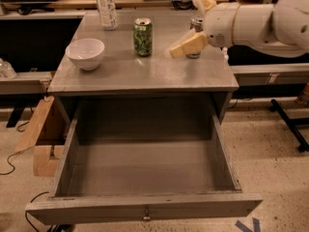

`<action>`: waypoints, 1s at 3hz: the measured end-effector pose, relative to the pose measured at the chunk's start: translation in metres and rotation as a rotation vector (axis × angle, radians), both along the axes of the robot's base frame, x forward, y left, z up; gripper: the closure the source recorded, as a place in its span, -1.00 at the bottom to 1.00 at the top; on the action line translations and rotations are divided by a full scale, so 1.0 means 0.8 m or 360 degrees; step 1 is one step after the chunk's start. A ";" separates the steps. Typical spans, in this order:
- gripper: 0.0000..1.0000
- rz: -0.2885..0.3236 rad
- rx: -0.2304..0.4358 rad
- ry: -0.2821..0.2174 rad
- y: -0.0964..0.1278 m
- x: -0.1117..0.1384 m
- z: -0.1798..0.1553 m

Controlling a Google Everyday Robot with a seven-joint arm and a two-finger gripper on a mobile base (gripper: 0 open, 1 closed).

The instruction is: Place green can into top drawer

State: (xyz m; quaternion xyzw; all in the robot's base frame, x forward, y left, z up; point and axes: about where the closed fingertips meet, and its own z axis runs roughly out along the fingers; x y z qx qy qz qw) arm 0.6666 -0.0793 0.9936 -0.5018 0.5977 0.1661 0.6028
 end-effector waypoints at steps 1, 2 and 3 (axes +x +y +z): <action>-1.00 -0.0095 0.0207 0.0043 0.025 0.079 -0.011; -1.00 -0.0195 0.0328 0.0083 0.044 0.136 -0.016; -1.00 -0.0291 0.0359 0.0130 0.057 0.167 -0.025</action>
Offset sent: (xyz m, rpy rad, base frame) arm 0.1679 0.0465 -0.0173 0.3004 0.0856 -0.2190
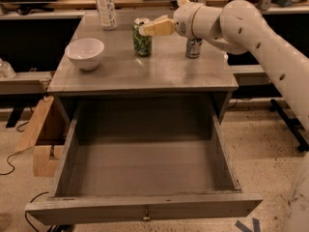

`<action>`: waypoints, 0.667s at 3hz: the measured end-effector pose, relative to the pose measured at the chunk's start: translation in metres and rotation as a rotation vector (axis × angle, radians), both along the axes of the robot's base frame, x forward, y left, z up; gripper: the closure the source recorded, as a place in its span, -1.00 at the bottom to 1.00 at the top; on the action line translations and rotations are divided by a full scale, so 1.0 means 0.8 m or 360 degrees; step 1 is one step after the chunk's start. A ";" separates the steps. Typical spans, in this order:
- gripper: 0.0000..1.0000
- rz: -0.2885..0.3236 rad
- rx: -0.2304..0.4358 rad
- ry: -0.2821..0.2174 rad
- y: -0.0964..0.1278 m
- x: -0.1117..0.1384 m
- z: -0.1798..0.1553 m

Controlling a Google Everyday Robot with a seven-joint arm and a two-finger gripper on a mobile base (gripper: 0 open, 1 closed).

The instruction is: Place green can into top drawer

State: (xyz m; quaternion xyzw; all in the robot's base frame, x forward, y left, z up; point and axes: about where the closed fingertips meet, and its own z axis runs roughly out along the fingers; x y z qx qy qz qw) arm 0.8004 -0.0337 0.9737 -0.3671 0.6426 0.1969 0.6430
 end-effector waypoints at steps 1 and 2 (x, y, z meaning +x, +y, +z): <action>-1.00 -0.0069 0.0030 0.0089 0.022 0.023 -0.027; -1.00 -0.0089 0.0075 0.0135 0.037 0.037 -0.045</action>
Offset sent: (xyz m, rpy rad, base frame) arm 0.0427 0.0377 -0.0530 0.0802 0.1164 -0.0803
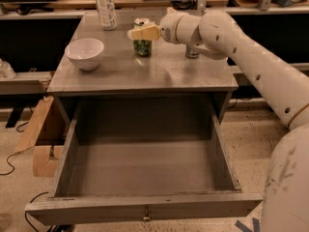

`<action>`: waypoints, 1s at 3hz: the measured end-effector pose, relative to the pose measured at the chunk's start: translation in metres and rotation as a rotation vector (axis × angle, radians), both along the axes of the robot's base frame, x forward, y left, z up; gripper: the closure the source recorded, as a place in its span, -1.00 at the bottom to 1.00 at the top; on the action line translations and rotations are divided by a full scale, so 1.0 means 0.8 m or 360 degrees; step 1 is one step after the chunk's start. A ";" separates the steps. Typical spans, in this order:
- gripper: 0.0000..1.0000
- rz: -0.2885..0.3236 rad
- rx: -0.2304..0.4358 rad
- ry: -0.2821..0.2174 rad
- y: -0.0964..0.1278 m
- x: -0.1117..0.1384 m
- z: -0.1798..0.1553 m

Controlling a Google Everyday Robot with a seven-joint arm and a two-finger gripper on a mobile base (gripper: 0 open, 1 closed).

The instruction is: Place green can into top drawer

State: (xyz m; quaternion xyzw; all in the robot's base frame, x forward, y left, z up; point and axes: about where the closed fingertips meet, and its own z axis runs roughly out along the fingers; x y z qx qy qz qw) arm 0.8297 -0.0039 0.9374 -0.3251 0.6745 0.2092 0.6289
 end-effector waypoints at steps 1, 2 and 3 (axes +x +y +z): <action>-1.00 0.0003 0.0042 0.0023 0.019 0.017 -0.013; -1.00 -0.0007 0.0084 0.0052 0.031 0.024 -0.028; -0.50 -0.0031 0.0120 0.0055 0.035 0.027 -0.040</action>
Offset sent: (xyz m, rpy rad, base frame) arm 0.0270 0.0298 -0.0385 0.0867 0.0559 -0.0232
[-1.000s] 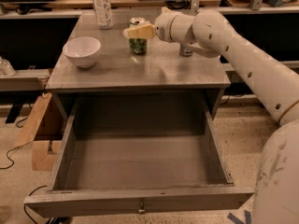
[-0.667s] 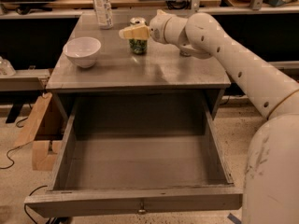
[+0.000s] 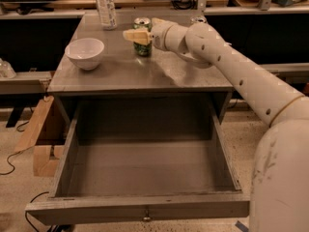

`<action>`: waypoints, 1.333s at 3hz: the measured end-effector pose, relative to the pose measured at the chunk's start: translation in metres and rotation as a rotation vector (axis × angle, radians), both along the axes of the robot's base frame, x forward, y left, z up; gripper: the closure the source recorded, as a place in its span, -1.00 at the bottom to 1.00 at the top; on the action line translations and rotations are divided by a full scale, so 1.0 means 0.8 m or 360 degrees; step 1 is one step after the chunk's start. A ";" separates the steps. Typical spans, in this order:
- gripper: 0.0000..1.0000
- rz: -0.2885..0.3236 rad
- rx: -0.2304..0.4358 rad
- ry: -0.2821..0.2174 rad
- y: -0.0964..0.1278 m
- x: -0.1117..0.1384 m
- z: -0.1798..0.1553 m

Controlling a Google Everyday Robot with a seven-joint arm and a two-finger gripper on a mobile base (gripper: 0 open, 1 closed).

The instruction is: Place green can into top drawer

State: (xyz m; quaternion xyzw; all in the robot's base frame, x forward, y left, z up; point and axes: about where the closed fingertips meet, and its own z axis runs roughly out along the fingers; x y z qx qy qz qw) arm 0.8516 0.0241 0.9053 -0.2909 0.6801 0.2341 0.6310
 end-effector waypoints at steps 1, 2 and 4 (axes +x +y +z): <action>-0.02 0.0023 0.0044 -0.0076 0.008 -0.009 0.013; 0.44 0.0057 0.0077 -0.0189 0.012 -0.029 0.037; 1.00 0.0157 0.0069 -0.0336 0.018 -0.094 0.089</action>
Offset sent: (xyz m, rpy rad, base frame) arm -0.0482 0.0141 0.0606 0.0818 -0.2217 0.0678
